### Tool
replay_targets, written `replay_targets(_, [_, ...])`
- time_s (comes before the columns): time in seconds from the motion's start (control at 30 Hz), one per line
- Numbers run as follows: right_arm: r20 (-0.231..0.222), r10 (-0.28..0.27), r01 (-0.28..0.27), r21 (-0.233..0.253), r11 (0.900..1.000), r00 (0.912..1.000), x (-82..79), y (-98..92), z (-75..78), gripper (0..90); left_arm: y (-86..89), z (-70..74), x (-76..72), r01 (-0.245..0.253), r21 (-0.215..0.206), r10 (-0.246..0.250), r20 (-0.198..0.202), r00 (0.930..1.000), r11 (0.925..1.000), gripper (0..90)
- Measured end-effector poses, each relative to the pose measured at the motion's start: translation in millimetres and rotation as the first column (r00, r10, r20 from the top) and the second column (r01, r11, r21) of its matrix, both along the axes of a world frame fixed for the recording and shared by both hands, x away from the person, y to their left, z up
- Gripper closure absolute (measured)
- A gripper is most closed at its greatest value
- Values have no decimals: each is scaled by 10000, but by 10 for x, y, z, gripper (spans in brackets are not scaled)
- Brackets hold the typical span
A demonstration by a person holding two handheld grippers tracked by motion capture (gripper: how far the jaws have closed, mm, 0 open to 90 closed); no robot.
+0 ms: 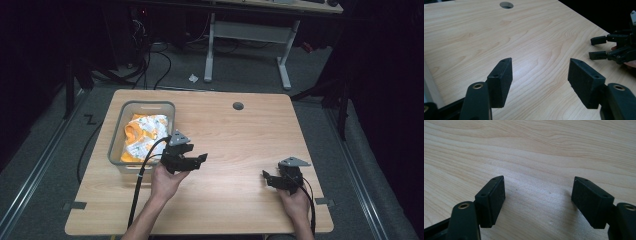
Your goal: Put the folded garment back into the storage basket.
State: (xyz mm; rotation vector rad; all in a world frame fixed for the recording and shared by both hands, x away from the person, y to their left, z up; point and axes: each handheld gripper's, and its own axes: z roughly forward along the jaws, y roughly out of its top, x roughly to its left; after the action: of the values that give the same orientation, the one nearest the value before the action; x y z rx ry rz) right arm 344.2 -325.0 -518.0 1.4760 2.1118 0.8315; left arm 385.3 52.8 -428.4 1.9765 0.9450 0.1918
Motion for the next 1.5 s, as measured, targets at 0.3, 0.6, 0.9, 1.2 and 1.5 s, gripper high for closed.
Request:
replay_targets(0.3, [6, 10, -10, -6, 10000, 10000, 0, -1, 0, 273, -74, -107, -23, 22, 196, -20, -84, 10000, 9998, 368])
replay_targets(0.6, [-1, -1, 1, 0, 10000, 10000, 0, 0, 0, 274, -127, -224, -46, 45, 375, -35, -259, 9997, 9993, 369])
replay_targets(0.9, [0, -1, 1, 1, 10000, 10000, 0, 0, 0, 274, -157, -344, -75, -7, 522, 32, -484, 9988, 9986, 369])
replay_targets(1.2, [0, -1, 1, 2, 10000, 10000, 0, 0, 0, 274, -201, -526, -108, -12, 756, 71, -781, 9969, 9971, 370])
replay_targets(1.5, [10, 12, -12, -9, 10000, 10000, 0, -1, 0, 274, -247, -655, -121, -61, 1271, 147, -664, 9977, 9919, 371])
